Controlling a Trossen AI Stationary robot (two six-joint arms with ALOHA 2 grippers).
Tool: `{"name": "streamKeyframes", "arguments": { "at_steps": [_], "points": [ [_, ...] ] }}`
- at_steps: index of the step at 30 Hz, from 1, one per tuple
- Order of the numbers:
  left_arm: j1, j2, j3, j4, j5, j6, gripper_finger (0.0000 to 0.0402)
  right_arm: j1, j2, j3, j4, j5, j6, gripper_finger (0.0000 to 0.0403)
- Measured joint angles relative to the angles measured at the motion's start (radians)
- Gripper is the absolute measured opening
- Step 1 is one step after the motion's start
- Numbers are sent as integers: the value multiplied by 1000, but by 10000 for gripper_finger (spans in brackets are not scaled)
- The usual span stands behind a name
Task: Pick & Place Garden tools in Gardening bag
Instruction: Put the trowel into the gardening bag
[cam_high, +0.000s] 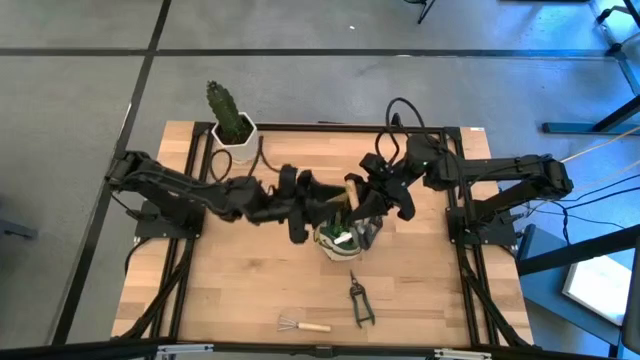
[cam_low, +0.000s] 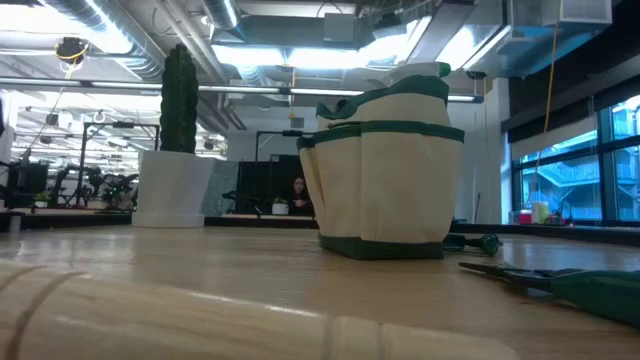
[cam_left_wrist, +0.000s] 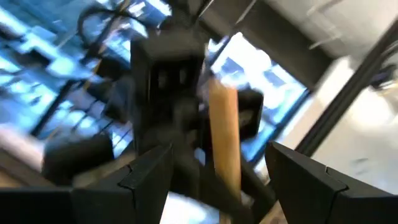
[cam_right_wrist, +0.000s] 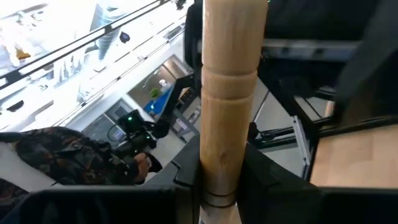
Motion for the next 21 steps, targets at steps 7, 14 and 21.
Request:
{"name": "streamKeyframes", "arguments": {
  "at_steps": [7, 14, 21],
  "points": [
    [80, 57, 0, 206, 178, -13, 246, 13, 2, 1, 18, -7, 19, 62],
    [85, 64, 0, 203, 194, -22, 246, 8, 2, 1, 31, -7, 31, 62],
    [85, 83, -3, 209, 211, -40, 246, 2, 17, 1, 31, 9, 29, 62]
  ]
}}
